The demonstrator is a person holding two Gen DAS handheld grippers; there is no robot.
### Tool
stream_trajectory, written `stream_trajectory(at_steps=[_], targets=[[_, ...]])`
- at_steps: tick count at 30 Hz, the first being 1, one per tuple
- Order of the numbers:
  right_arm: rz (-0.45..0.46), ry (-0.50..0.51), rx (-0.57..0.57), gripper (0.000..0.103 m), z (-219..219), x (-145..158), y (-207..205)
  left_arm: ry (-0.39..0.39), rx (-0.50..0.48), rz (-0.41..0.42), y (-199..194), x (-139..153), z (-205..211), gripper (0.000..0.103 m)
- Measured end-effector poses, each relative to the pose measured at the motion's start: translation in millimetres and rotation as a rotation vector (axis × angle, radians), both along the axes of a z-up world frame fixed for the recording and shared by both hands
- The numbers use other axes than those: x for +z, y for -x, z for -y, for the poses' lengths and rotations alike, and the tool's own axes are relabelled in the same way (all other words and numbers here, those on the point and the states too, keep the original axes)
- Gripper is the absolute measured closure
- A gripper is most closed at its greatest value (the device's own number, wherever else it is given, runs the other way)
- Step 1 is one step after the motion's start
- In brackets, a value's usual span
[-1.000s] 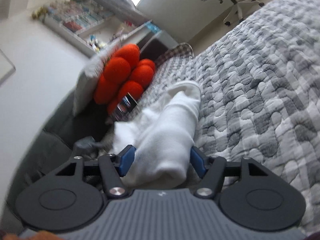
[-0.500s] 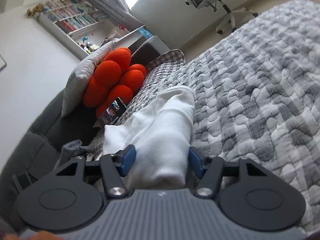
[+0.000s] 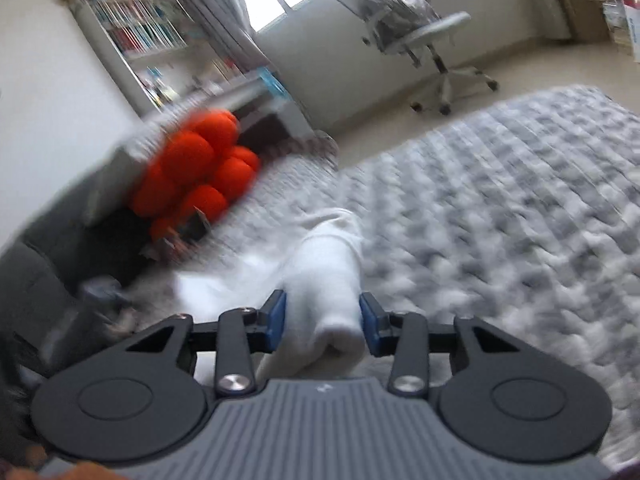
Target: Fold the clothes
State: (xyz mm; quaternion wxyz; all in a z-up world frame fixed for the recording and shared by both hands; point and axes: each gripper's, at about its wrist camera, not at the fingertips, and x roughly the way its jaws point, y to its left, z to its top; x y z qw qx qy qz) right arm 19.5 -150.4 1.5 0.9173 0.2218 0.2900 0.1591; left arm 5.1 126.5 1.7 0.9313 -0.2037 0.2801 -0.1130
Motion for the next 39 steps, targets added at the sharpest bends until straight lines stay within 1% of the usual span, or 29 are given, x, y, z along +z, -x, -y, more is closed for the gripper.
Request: stream_trajectory(at_steps=[1,2,4,6,7,10,11,14,15,18,20,23,28,32,39], targets=[[0.023,0.032,0.010,0.058,-1.5,-1.2,2.9,0.005,0.003,-0.001,-0.4,-0.5,-1.1,0.012],[0.056,0.085,0.015,0.055,-5.6,1.3,6.7,0.010,0.007,-0.002,-0.9,-1.0,-2.3,0.012],[0.123,0.214,0.014,0.043,-16.9,8.9,14.4,0.028,0.019,-0.010,-1.7,-1.3,-6.3,0.012],[0.191,0.327,0.010,0.040,-26.8,13.6,22.2,0.049,0.023,-0.019,-2.6,-1.8,-10.3,0.012],[0.221,0.355,0.028,0.039,-29.9,14.8,26.2,0.052,0.023,-0.020,-2.6,-1.9,-10.8,0.012],[0.317,0.405,0.135,0.036,-41.7,17.7,43.1,0.061,0.021,-0.023,-2.6,-2.1,-12.1,0.012],[0.354,0.437,0.178,0.035,-49.2,17.5,50.2,0.064,0.021,-0.024,-2.6,-2.2,-12.5,0.012],[0.479,0.595,0.325,0.033,-79.2,9.0,72.2,0.072,0.019,-0.027,-2.6,-2.5,-13.9,0.012],[0.499,0.634,0.367,0.033,-86.5,4.8,75.7,0.076,0.019,-0.029,-2.7,-2.6,-14.4,0.012],[0.522,0.720,0.455,0.032,-100.8,-6.1,79.1,0.080,0.020,-0.031,-3.2,-4.7,-14.6,0.012],[0.515,0.742,0.474,0.032,-105.6,-9.6,75.4,0.077,0.019,-0.029,-2.7,-5.2,-13.9,0.012],[0.545,0.800,0.488,0.032,-114.3,-14.1,77.1,0.079,0.017,-0.029,-3.1,-5.6,-14.2,0.011],[0.568,0.825,0.561,0.032,-124.4,-19.5,81.0,0.085,0.013,-0.032,-4.5,-5.8,-16.2,0.011],[0.592,0.923,0.570,0.032,-135.1,-28.9,79.6,0.077,0.008,-0.034,-5.1,-5.4,-15.3,0.011],[0.615,0.958,0.578,0.032,-143.3,-30.5,69.3,0.076,0.006,-0.040,-7.1,-6.4,-16.2,0.011]])
